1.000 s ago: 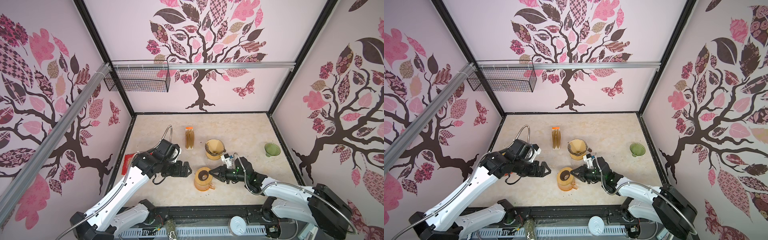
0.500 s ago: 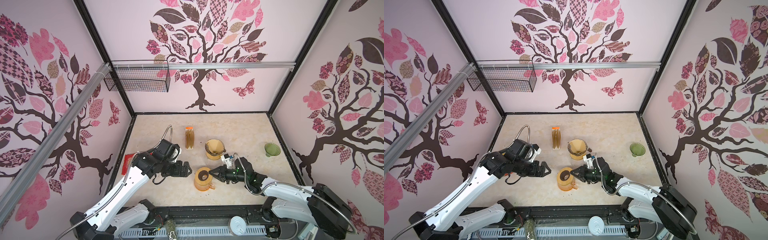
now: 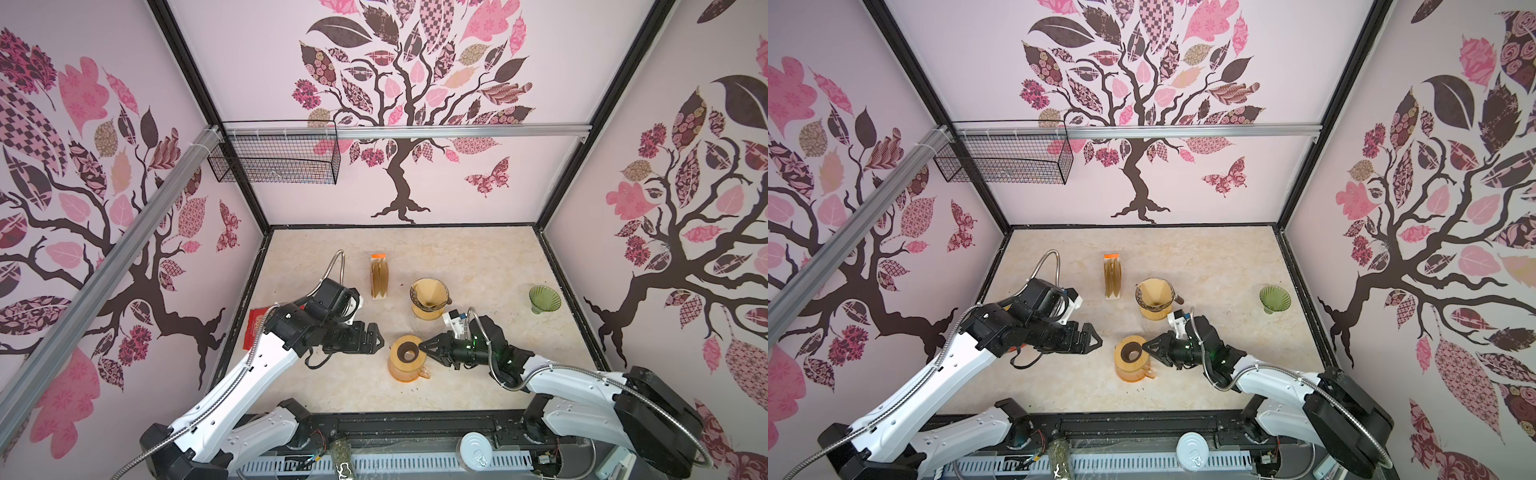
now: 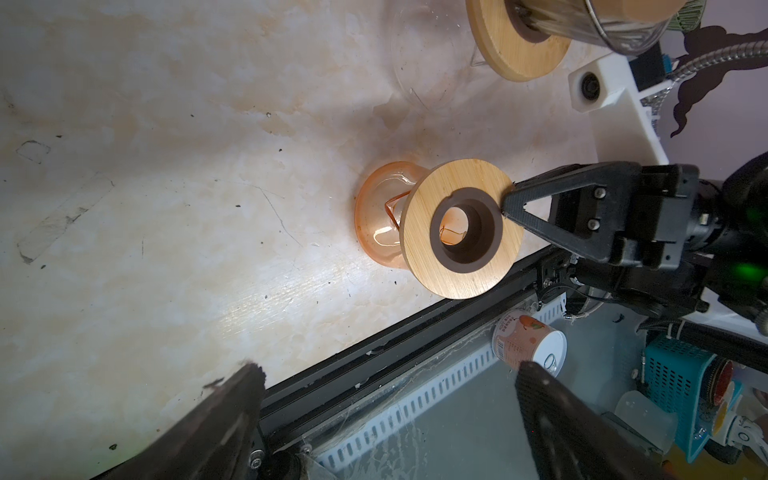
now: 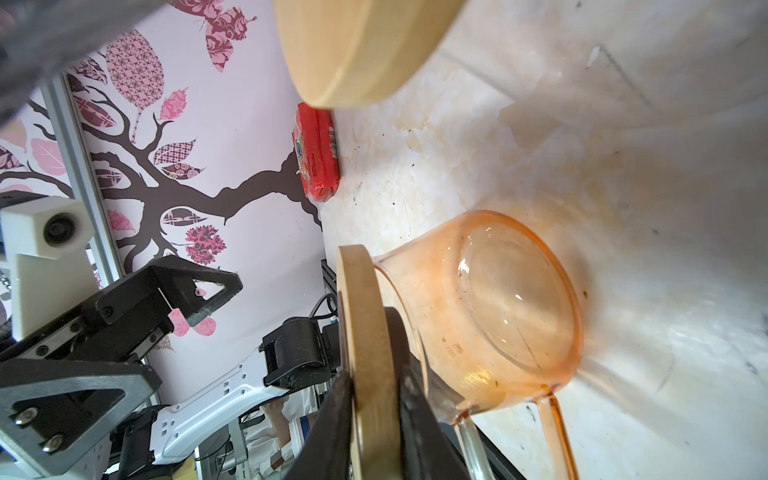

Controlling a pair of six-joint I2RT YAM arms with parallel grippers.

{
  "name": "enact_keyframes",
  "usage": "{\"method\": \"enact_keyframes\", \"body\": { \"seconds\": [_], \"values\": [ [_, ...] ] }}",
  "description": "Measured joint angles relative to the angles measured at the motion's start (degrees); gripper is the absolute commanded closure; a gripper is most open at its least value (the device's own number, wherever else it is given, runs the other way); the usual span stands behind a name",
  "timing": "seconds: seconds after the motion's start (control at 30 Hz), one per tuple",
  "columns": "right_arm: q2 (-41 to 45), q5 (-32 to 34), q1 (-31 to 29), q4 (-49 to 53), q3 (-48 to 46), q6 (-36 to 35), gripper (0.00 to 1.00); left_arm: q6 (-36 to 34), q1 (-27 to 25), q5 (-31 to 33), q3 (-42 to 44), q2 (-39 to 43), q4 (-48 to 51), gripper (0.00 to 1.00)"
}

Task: Place the coffee filter in the dripper
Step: 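Lower the bamboo ring onto the orange jug mouth with the right gripper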

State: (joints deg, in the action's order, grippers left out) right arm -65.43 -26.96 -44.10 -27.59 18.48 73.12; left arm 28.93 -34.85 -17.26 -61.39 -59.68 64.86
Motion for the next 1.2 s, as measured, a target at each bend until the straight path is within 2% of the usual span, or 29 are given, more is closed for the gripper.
{"method": "enact_keyframes", "body": {
  "seconds": [0.8,1.2],
  "values": [
    [-1.20,0.55,0.00,2.62,0.00,-1.29,0.55,0.00,0.02,-1.27,0.00,-0.76,-0.11,0.02],
    [2.29,1.86,0.00,9.90,2.16,-2.93,0.54,0.00,0.07,-1.44,0.00,-0.76,-0.52,0.02]
  ]
}}
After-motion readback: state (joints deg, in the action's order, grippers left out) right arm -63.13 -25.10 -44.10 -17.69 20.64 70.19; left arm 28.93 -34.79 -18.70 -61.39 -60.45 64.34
